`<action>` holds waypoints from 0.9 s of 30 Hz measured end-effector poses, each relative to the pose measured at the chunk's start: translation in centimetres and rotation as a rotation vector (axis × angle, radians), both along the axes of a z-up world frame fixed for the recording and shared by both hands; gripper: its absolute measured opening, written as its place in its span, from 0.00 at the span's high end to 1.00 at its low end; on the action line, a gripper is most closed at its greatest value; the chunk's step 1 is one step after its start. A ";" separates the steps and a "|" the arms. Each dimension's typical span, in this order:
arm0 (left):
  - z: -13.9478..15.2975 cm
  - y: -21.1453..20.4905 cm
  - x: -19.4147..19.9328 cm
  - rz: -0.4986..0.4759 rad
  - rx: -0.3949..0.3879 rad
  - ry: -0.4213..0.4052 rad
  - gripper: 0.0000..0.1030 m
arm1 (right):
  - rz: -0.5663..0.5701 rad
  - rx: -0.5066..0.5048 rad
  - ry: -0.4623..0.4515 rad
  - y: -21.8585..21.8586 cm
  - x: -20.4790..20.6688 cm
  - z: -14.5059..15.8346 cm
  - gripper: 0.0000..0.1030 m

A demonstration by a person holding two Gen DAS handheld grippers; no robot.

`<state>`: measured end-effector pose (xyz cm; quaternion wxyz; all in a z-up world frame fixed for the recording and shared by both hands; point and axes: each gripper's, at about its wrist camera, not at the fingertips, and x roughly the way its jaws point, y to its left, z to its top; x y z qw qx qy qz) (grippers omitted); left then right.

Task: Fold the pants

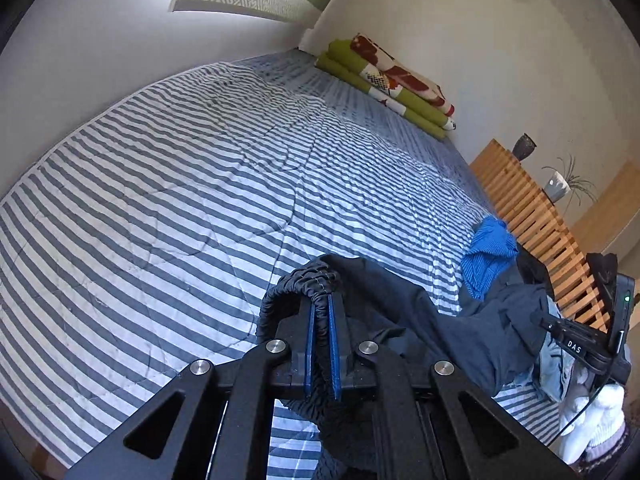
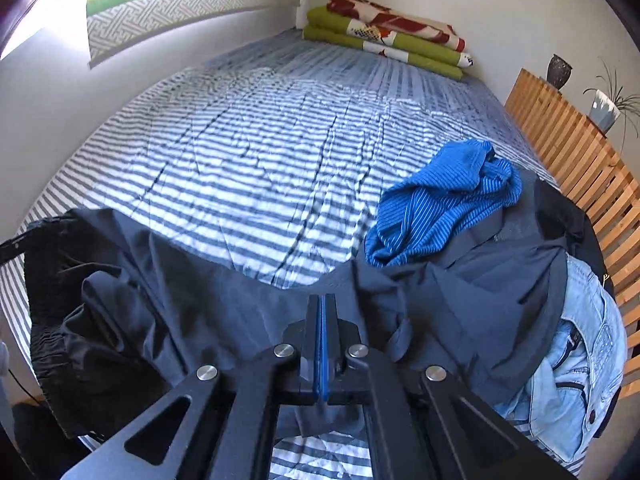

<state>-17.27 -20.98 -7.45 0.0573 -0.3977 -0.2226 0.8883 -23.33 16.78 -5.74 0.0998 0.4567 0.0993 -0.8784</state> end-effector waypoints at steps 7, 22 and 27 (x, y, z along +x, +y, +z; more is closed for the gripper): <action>-1.9 -4.0 1.4 0.052 0.024 -0.017 0.94 | 0.118 -0.089 -0.105 -0.4 0.9 -1.8 0.49; -2.8 -5.3 0.3 0.101 0.045 -0.038 0.94 | 0.196 0.132 -0.167 -4.0 -0.1 -9.5 0.99; 1.6 -6.5 1.4 0.110 0.073 0.044 0.94 | 0.152 0.031 -0.037 -1.5 1.3 -3.1 0.99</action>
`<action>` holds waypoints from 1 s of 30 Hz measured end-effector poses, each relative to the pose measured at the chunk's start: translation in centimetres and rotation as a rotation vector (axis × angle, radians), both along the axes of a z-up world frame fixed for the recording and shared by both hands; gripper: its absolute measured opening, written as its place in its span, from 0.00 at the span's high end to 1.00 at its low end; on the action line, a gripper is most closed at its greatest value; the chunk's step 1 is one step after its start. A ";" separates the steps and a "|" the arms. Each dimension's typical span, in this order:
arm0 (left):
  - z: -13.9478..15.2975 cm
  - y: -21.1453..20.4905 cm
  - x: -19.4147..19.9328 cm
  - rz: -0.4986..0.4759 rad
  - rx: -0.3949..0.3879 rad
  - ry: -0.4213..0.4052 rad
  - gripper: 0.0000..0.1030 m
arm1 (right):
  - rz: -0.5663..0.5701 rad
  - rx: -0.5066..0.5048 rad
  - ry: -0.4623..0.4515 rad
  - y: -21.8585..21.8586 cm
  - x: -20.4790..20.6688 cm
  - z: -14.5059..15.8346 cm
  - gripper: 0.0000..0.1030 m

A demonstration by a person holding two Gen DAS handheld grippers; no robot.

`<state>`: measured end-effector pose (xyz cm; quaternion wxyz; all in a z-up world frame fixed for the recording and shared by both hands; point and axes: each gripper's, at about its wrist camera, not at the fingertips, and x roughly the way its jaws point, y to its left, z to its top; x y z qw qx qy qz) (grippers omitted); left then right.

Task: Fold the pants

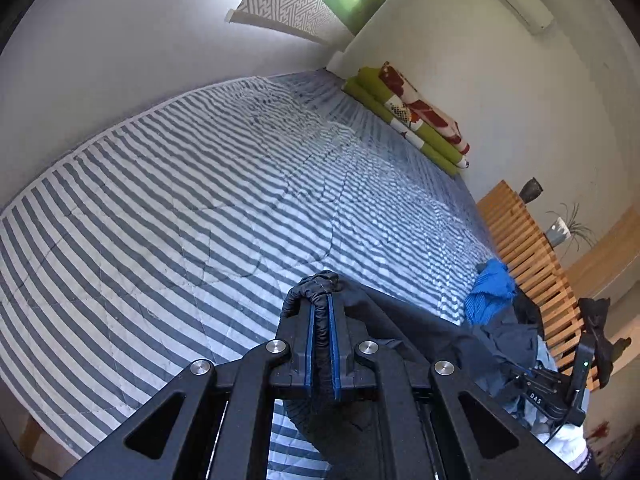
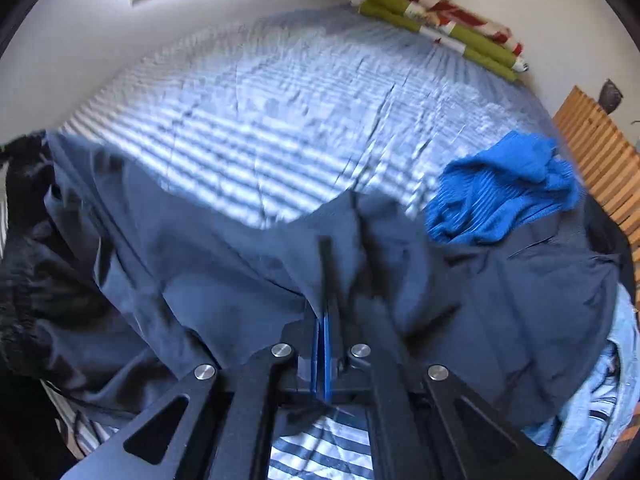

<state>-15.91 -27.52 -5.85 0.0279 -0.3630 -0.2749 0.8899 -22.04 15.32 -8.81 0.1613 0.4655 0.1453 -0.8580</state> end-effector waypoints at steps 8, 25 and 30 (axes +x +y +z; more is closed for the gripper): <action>9.7 -0.9 2.9 0.006 -0.026 0.169 0.94 | -0.032 -0.163 0.192 1.9 2.6 12.2 0.99; 23.2 -5.9 11.9 0.131 -0.042 0.488 0.94 | 0.141 -0.336 0.383 -0.8 9.8 25.7 0.99; 17.3 -7.8 5.7 0.215 -0.126 0.311 0.94 | 0.166 -0.265 0.231 -5.4 0.7 18.2 0.95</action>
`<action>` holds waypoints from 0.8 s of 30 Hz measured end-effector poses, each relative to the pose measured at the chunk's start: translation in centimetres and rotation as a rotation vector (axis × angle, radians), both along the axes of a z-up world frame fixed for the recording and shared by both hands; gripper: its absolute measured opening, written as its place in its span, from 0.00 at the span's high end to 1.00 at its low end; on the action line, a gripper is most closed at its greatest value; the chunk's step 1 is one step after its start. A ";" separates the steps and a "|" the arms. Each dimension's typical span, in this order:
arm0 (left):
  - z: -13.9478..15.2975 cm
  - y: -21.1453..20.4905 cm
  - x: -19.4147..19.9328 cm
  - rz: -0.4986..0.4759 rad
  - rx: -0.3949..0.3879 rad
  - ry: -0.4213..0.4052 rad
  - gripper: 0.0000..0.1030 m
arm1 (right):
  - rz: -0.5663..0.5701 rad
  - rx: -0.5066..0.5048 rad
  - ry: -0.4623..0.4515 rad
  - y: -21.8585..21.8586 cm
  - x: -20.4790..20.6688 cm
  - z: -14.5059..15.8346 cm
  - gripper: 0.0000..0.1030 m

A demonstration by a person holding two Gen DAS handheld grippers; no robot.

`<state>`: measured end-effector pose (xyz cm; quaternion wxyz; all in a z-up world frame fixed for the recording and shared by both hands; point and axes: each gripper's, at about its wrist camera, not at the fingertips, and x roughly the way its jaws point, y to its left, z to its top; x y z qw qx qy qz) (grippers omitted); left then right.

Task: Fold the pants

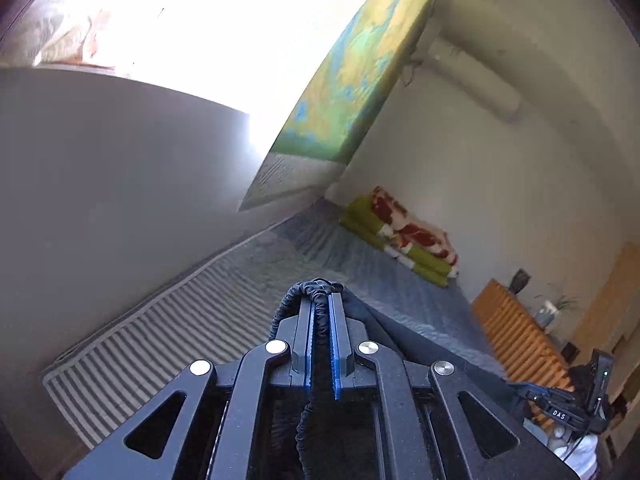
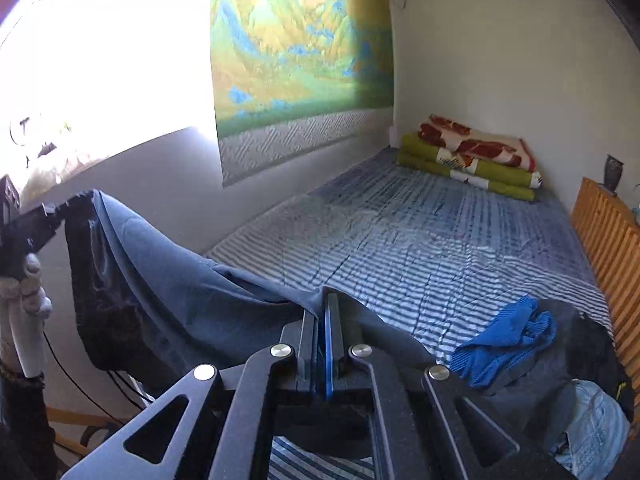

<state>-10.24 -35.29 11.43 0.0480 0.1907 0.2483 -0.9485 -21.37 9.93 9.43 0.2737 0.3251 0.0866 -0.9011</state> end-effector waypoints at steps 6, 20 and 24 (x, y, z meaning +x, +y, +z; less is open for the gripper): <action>-13.4 -2.6 -10.4 0.021 -0.021 -0.349 0.92 | -0.171 -0.004 -0.202 4.2 -8.9 -10.1 0.76; -18.9 -2.4 -10.6 0.106 -0.141 -0.465 0.65 | -0.403 0.119 -0.363 21.0 -1.8 -21.2 0.51; -15.0 -1.5 -8.6 0.055 -0.102 -0.411 0.65 | -0.291 0.205 -0.314 16.7 -2.0 -23.0 0.44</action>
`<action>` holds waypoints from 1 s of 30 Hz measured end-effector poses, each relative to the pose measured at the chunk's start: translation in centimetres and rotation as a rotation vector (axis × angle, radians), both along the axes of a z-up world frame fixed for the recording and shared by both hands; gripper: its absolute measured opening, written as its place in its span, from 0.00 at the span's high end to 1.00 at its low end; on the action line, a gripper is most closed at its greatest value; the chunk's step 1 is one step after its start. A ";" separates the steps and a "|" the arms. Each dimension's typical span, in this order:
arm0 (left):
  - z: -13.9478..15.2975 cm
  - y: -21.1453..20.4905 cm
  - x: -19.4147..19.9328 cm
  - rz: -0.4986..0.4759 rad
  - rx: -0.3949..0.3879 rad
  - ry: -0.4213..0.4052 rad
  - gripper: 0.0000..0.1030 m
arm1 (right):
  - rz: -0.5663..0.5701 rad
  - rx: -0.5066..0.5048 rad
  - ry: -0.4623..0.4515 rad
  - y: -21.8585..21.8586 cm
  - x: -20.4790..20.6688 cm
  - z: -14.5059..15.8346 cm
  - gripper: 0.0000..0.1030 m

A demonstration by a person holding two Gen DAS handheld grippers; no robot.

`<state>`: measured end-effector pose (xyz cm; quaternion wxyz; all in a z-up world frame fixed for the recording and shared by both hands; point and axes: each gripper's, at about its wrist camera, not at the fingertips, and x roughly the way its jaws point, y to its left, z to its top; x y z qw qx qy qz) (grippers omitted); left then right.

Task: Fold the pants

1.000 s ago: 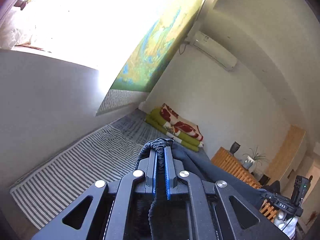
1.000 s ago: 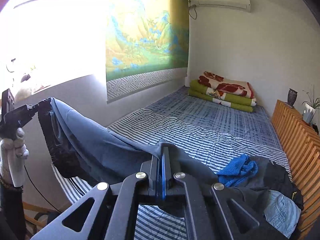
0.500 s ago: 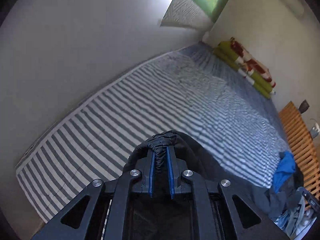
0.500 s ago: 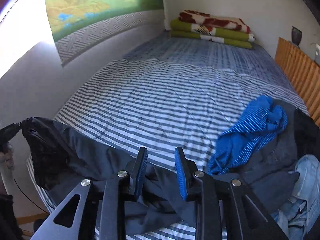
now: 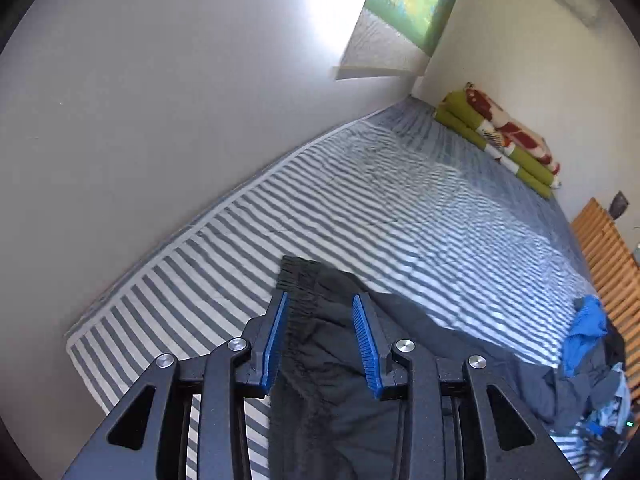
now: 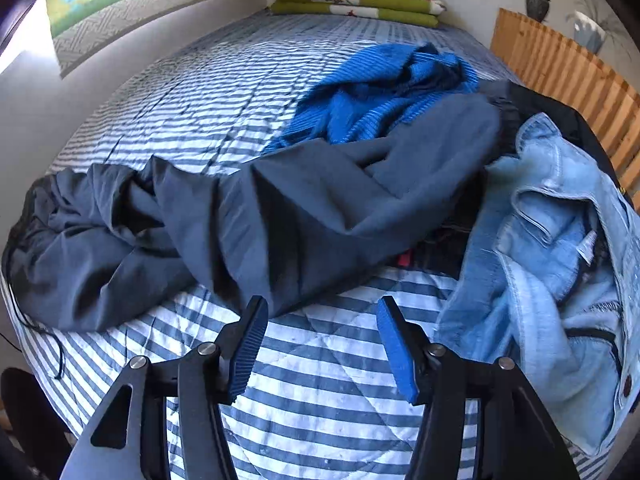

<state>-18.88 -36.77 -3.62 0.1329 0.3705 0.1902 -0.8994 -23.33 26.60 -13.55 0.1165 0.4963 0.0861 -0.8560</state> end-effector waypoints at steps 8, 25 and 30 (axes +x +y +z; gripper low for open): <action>-2.2 13.2 -1.7 -0.360 0.052 -0.073 0.65 | 0.001 0.073 -0.046 -3.8 -3.8 -3.1 0.87; -5.1 22.7 -1.6 -0.502 0.091 -0.086 0.65 | -0.005 -0.246 0.259 1.0 6.8 17.8 0.99; -5.8 21.3 -2.1 -0.482 0.125 -0.112 0.65 | -0.022 -0.210 0.303 -1.5 3.6 18.2 0.99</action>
